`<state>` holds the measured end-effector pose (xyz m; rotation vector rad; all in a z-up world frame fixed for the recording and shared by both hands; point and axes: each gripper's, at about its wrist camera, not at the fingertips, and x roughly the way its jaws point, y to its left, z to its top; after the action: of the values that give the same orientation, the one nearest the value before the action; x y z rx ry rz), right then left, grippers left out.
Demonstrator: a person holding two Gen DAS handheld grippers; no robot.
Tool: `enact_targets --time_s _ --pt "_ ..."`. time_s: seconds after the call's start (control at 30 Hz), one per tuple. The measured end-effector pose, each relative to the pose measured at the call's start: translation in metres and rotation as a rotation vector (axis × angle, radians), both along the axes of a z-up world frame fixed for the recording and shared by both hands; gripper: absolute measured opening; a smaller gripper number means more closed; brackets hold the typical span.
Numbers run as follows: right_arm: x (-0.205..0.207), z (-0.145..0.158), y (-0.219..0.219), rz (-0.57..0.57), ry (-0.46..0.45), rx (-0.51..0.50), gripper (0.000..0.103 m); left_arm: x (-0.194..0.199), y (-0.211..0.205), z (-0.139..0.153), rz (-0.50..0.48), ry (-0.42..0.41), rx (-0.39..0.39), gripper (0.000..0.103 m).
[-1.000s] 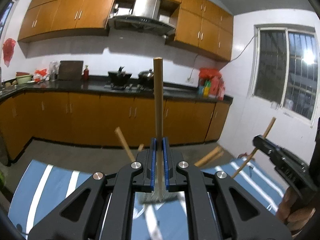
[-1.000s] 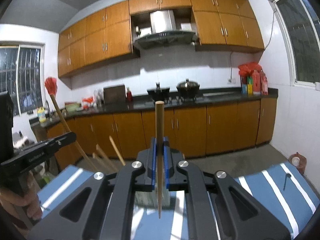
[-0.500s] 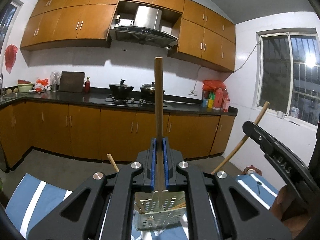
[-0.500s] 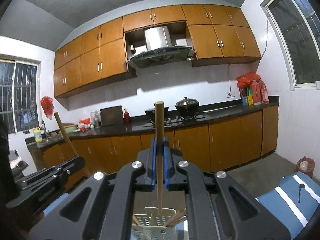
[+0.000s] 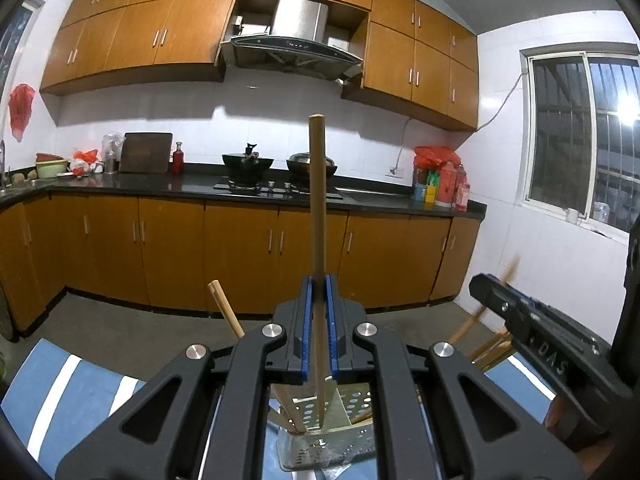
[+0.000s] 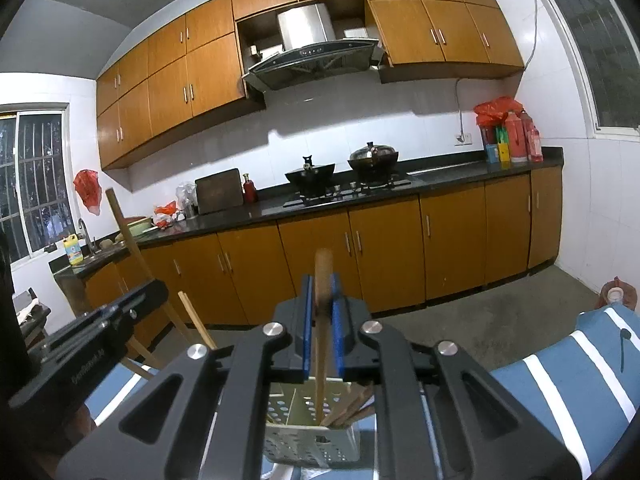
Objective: Organize utensils
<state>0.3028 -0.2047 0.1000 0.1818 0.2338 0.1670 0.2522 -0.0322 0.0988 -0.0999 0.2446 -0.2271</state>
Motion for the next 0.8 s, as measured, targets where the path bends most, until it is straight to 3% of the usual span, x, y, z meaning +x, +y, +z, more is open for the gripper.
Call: enact_targets --time_s 0.2,0.3,0.4,0.67,0.8 --pt "-0.001 -0.005 0.001 0.008 0.014 -0.004 0.012 0.002 -0.001 0.004 -0.016 0.008 -0.016 0.007" --pt "-0.004 -0.003 0.000 0.005 0.008 -0.007 0.023 0.001 -0.001 0.006 -0.003 -0.001 -0.013 0.009" --pt "-0.006 0.000 -0.004 0.000 -0.002 -0.006 0.026 -0.001 0.003 0.012 0.007 -0.013 -0.030 0.034" --pt "-0.020 0.007 -0.008 -0.007 -0.026 -0.015 0.029 -0.005 0.008 0.021 0.014 -0.035 -0.043 0.036" --pt "-0.038 0.013 -0.010 -0.018 -0.050 -0.041 0.040 -0.016 0.015 0.027 0.025 -0.046 -0.047 0.036"
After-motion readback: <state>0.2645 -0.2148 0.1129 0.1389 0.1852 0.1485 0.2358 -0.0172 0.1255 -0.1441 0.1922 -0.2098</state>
